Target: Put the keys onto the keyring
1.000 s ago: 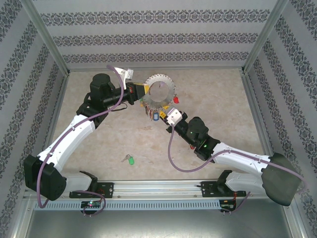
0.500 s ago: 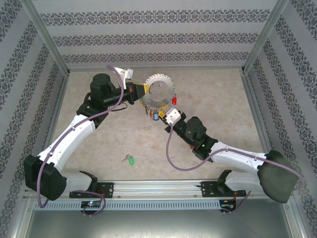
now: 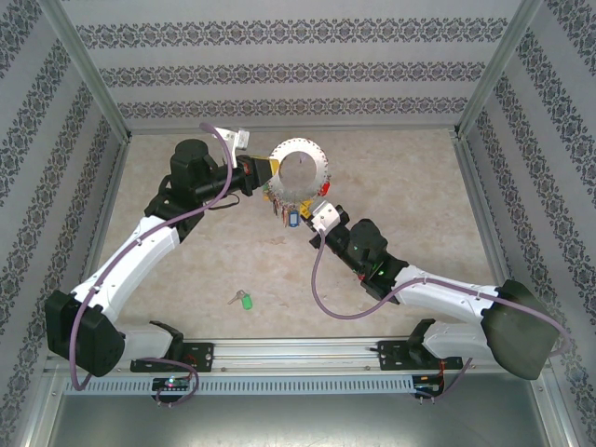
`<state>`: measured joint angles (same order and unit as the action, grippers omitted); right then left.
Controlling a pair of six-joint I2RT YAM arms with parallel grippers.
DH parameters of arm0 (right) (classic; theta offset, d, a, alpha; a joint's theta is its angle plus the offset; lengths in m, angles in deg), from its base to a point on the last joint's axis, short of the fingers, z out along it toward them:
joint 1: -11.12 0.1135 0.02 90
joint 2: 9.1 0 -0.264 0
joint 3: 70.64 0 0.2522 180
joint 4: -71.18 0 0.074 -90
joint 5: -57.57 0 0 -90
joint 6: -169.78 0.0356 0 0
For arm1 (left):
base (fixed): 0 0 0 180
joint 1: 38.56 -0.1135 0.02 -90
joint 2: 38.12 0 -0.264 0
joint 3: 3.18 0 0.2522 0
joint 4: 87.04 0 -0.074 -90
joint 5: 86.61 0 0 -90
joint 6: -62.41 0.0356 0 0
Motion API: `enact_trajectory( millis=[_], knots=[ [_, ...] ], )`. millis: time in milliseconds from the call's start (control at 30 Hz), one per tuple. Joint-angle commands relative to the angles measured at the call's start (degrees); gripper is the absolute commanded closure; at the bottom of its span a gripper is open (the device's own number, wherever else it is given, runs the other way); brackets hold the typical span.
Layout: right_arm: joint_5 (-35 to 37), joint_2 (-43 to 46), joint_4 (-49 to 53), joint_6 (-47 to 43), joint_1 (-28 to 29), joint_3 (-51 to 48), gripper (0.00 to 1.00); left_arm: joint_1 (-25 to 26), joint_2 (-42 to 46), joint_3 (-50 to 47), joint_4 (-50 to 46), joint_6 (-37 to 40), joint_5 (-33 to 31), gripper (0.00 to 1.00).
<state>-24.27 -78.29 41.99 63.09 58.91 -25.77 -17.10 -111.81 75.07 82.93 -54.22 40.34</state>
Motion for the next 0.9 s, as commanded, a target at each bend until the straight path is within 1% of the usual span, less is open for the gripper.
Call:
enact_trajectory(
  millis=[0, 67, 133, 233, 333, 433, 567, 600, 633, 700, 767, 867],
  knots=[
    [1.11, 0.99, -0.83, 0.47, 0.47, -0.25, 1.0, 1.23, 0.72, -1.33, 4.71, -2.68, -2.58, 0.99],
    [0.23, 1.92, 0.68, 1.34, -0.01, -0.35, 1.0, 1.23, 0.74, -2.66, 5.35, -4.5, -4.67, 0.96],
    [-1.38, 3.17, 5.31, 4.11, -1.01, 0.16, 1.0, 1.27, 0.58, -4.85, 7.18, -7.17, -6.46, 0.95],
    [-6.23, 4.55, 12.36, 7.59, -3.07, 0.8, 1.0, 1.25, 0.1, -8.68, 10.15, -12.04, -8.25, 0.95],
    [-11.66, 5.29, 17.44, 9.03, -4.69, 0.76, 1.0, 1.3, -0.3, -12.44, 11.91, -15.76, -9.78, 0.92],
    [-16.17, 5.16, 21.34, 10.27, -6.06, 0.8, 1.0, 1.28, -1.24, -16.34, 15.45, -20.1, -10.21, 0.89],
    [-17.68, 4.63, 24.26, 13.0, -7.85, 1.32, 1.0, 1.23, -2.78, -21.26, 19.73, -25.69, -10.29, 0.87],
    [-19.12, 4.22, 25.38, 13.69, -8.44, 1.92, 1.0, 1.3, -2.97, -22.19, 19.99, -26.44, -10.5, 0.87],
    [-21.12, 3.72, 27.09, 14.2, -9.0, 2.87, 1.0, 1.3, -3.27, -23.2, 20.2, -27.25, -10.59, 0.83],
    [-23.42, 2.31, 30.97, 14.06, -9.34, 4.9, 1.0, 1.4, -3.73, -25.19, 21.56, -28.35, -10.56, 0.81],
    [-25.13, 0.85, 33.69, 14.12, -9.46, 6.54, 1.0, 1.59, -4.31, -26.83, 22.62, -29.13, -10.33, 0.79],
    [-25.87, -0.87, 34.87, 14.18, -9.49, 7.71, 1.0, 1.92, -5.35, -28.46, 23.33, -29.83, -10.28, 0.76]
  ],
)
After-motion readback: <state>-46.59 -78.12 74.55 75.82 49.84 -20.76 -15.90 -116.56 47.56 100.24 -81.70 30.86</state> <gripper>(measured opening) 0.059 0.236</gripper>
